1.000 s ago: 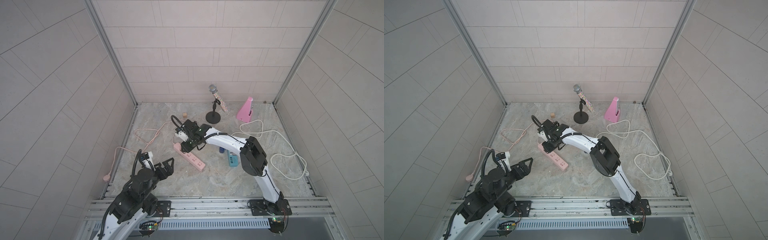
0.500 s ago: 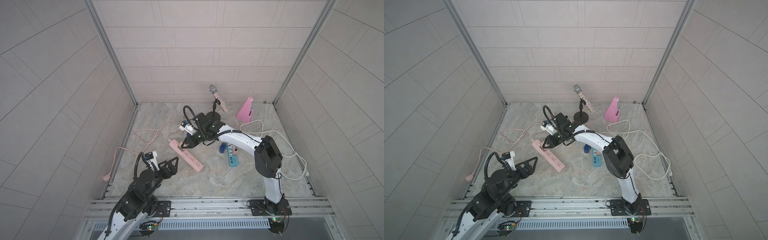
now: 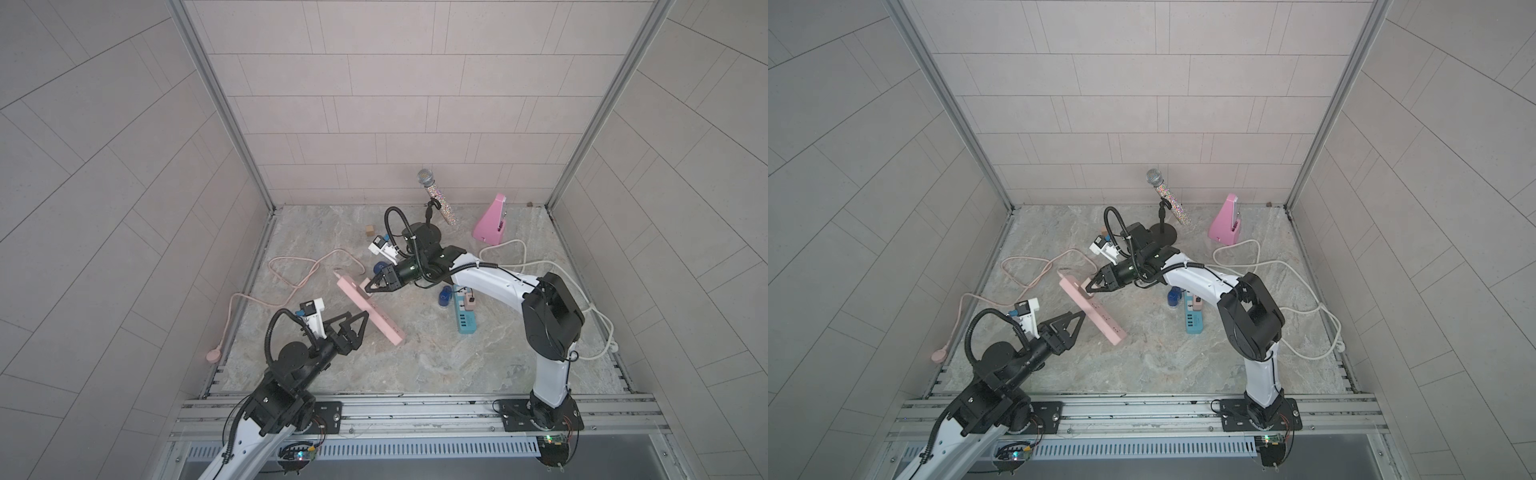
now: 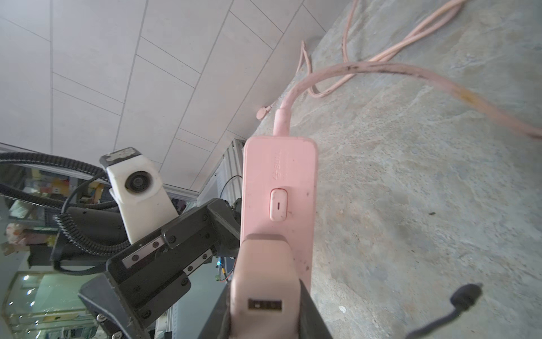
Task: Unplug the electric shaver
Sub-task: Remove the plug from the socket.
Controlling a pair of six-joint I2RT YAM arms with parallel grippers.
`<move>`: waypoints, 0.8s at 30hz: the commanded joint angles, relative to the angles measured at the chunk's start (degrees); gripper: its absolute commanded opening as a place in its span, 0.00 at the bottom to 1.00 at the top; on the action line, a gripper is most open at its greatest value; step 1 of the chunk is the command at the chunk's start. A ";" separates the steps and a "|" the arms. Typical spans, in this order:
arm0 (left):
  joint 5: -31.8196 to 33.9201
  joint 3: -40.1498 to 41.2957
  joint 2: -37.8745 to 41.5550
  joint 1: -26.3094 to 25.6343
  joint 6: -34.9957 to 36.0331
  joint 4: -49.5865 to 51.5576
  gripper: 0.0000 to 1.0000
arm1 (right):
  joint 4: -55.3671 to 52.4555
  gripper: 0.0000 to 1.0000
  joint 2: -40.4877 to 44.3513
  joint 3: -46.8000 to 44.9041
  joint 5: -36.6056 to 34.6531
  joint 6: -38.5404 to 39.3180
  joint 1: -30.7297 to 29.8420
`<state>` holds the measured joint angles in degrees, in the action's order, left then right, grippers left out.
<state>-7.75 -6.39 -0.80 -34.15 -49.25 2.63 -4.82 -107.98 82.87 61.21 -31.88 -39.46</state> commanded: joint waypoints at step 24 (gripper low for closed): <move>-3.47 1.53 0.38 0.13 0.99 -15.25 1.00 | 35.75 0.07 8.66 -11.12 13.14 -23.09 0.23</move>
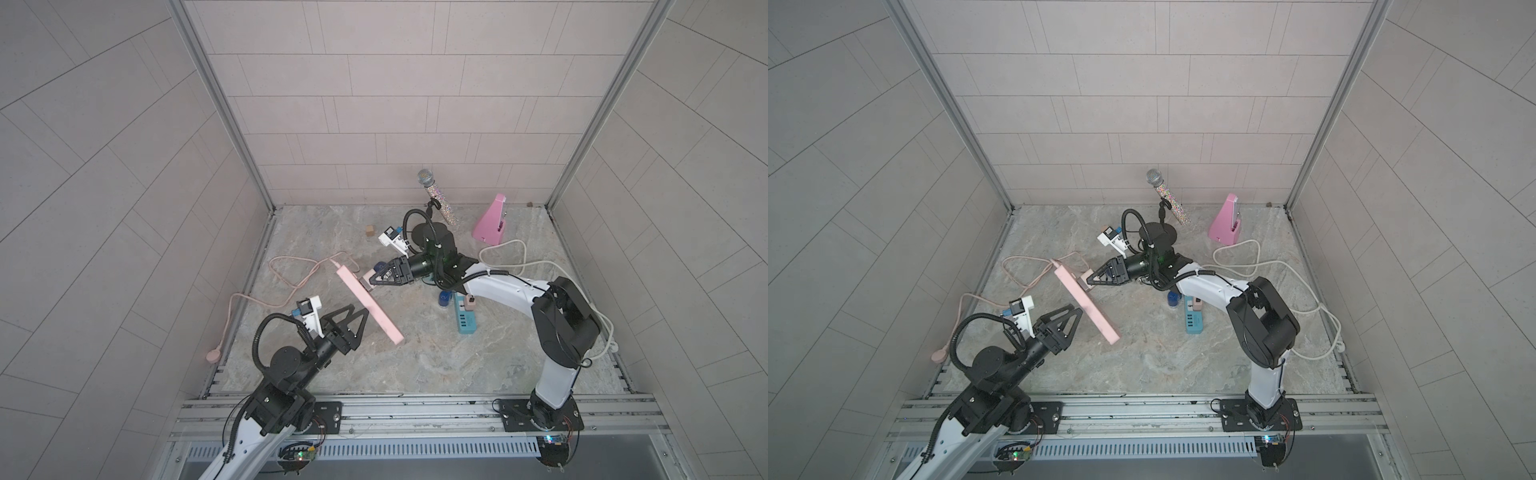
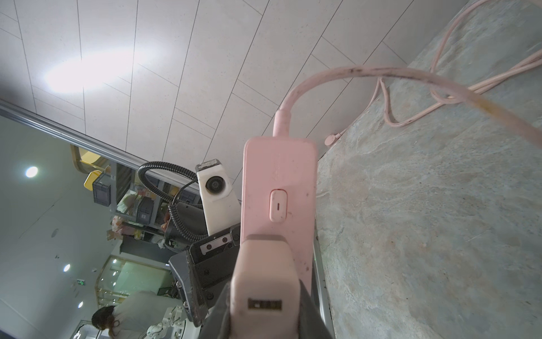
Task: Unplug the electric shaver
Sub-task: Remove the plug from the socket.
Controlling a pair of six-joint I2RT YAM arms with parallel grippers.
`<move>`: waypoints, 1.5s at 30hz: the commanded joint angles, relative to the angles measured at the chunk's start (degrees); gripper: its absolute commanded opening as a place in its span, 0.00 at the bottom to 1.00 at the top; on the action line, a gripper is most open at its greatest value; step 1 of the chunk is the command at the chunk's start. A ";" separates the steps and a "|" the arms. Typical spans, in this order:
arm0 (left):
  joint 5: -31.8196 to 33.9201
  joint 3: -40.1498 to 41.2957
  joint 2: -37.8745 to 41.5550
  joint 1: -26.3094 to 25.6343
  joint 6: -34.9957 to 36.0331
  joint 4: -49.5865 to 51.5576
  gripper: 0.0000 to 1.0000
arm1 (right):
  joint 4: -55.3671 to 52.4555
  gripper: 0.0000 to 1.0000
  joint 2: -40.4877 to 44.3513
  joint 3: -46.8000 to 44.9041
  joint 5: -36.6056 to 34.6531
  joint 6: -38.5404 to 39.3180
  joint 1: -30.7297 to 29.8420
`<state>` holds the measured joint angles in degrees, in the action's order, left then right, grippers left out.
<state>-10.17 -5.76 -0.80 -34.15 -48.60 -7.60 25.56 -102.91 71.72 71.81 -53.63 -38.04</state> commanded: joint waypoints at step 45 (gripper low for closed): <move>-5.64 -1.44 -4.55 0.23 -0.93 -13.90 0.68 | 55.34 0.00 -7.70 1.20 7.55 -40.75 -3.40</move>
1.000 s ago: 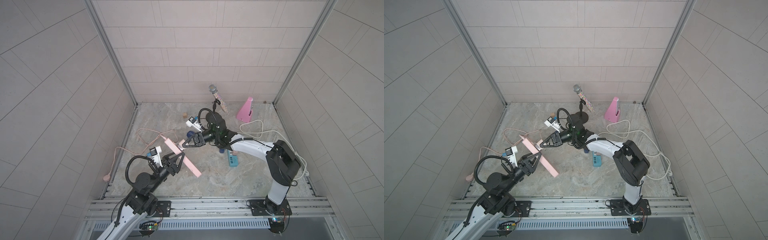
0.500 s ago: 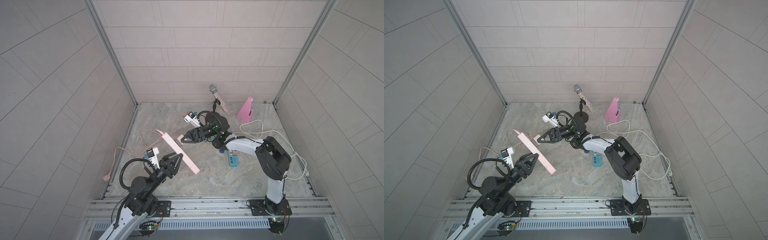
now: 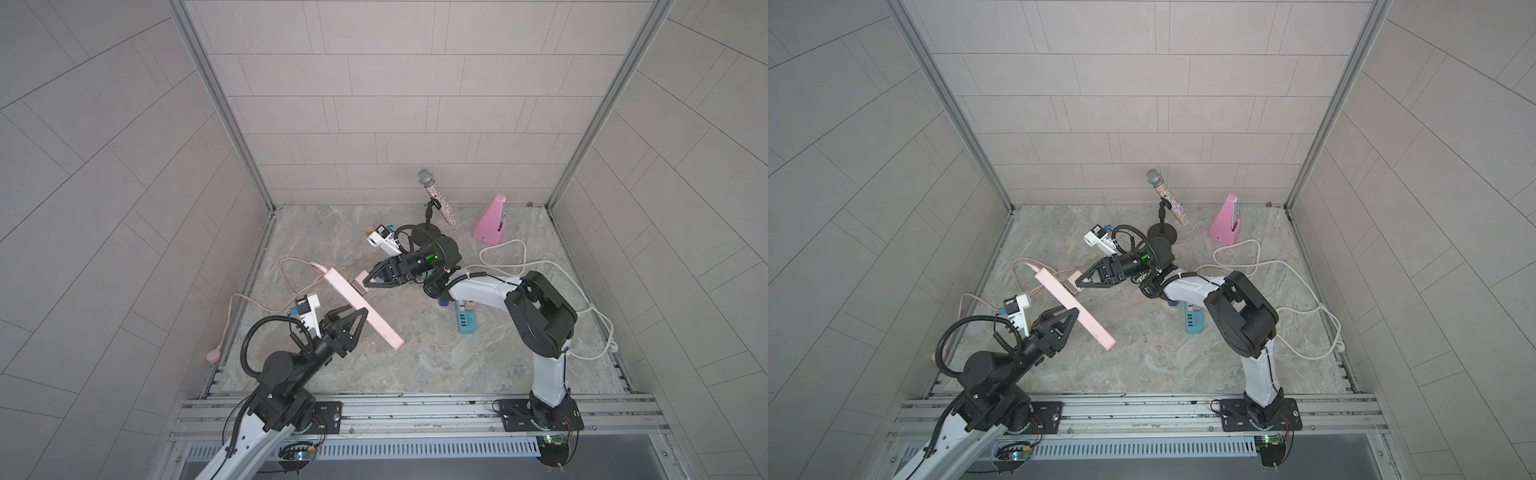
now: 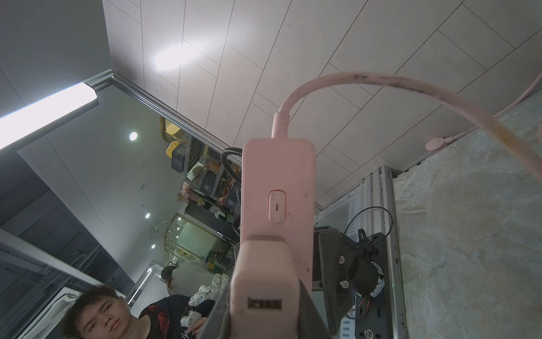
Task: Unplug the electric shaver
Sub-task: Remove the plug from the socket.
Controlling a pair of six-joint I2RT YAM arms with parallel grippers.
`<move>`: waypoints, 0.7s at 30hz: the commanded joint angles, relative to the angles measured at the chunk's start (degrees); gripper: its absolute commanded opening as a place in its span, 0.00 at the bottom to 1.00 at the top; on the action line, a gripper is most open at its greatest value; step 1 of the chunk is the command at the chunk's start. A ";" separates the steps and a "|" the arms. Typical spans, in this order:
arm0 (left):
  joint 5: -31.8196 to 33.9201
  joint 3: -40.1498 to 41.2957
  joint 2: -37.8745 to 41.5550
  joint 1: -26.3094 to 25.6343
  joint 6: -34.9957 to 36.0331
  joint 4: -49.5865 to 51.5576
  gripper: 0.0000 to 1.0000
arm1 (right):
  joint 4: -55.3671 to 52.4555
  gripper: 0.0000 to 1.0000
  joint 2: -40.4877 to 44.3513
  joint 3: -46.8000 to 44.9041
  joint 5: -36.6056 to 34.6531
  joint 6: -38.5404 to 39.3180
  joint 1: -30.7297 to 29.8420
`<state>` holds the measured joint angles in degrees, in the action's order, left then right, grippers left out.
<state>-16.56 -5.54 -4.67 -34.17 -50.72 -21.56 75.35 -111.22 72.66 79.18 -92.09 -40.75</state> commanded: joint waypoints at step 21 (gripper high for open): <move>0.64 -2.99 -4.69 0.20 1.33 -1.50 0.50 | -76.69 0.00 11.48 4.83 -8.91 62.29 -1.49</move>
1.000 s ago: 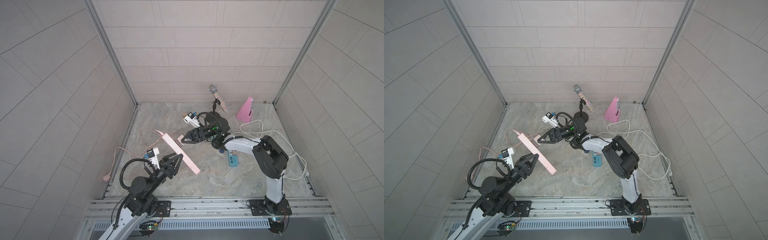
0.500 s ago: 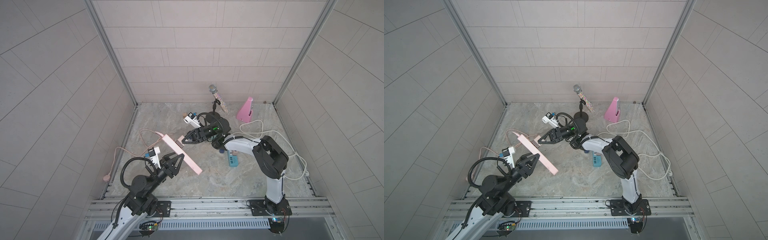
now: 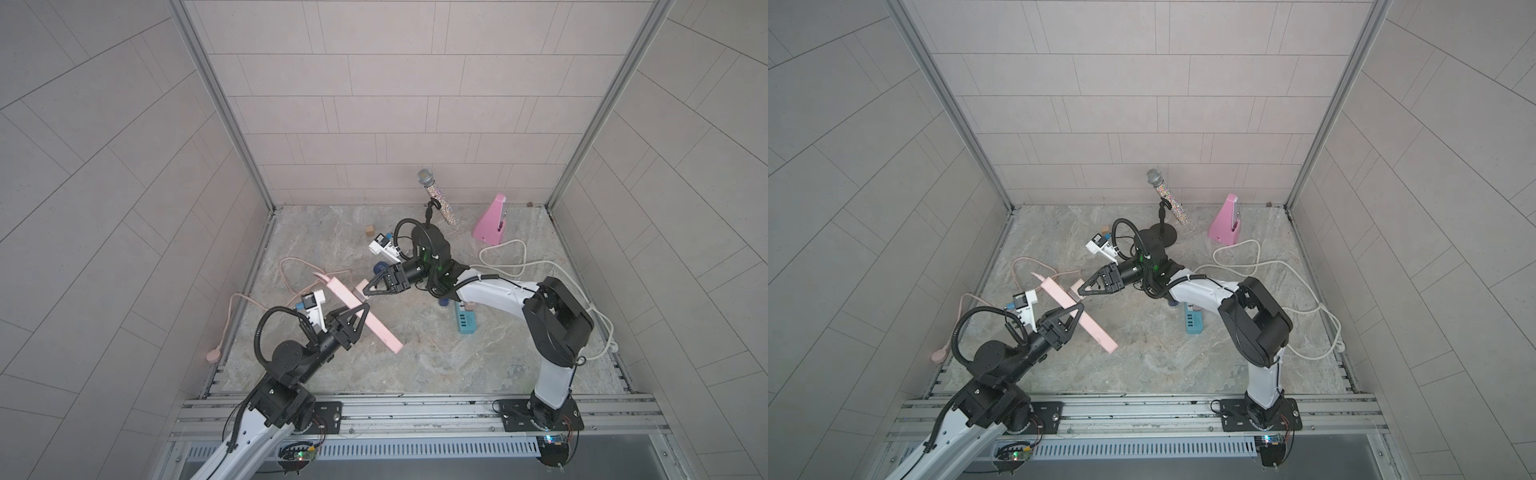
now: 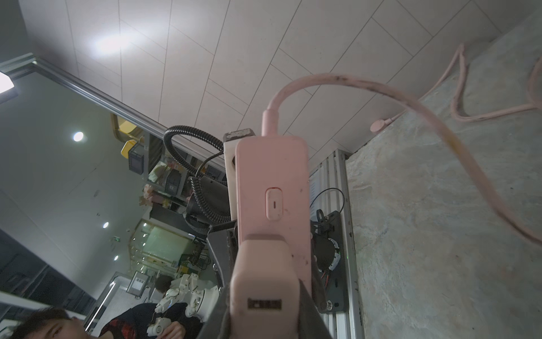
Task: Unplug the electric shaver
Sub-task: Remove the plug from the socket.
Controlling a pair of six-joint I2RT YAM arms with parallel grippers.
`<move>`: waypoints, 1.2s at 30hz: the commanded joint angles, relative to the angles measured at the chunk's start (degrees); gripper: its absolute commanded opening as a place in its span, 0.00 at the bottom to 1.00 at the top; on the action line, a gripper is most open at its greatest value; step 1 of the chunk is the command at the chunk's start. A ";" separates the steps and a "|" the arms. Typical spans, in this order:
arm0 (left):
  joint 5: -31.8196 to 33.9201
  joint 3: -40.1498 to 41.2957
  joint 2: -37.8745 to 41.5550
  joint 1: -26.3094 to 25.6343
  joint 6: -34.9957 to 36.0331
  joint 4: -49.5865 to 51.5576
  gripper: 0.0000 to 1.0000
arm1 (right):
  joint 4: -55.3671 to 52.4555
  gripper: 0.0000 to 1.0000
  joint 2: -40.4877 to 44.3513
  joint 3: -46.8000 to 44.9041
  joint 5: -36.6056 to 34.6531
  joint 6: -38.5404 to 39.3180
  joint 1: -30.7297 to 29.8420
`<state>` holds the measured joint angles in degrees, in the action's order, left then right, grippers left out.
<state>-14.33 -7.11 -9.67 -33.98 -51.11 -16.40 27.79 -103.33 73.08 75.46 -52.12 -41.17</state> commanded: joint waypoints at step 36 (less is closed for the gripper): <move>-7.14 0.30 -0.96 0.05 -3.02 -17.46 0.00 | -13.55 0.00 6.57 -1.17 -10.12 21.91 5.45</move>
<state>-19.97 -5.52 -12.75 -34.02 -53.82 -23.75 10.26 -95.07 71.22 69.73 -28.75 -40.60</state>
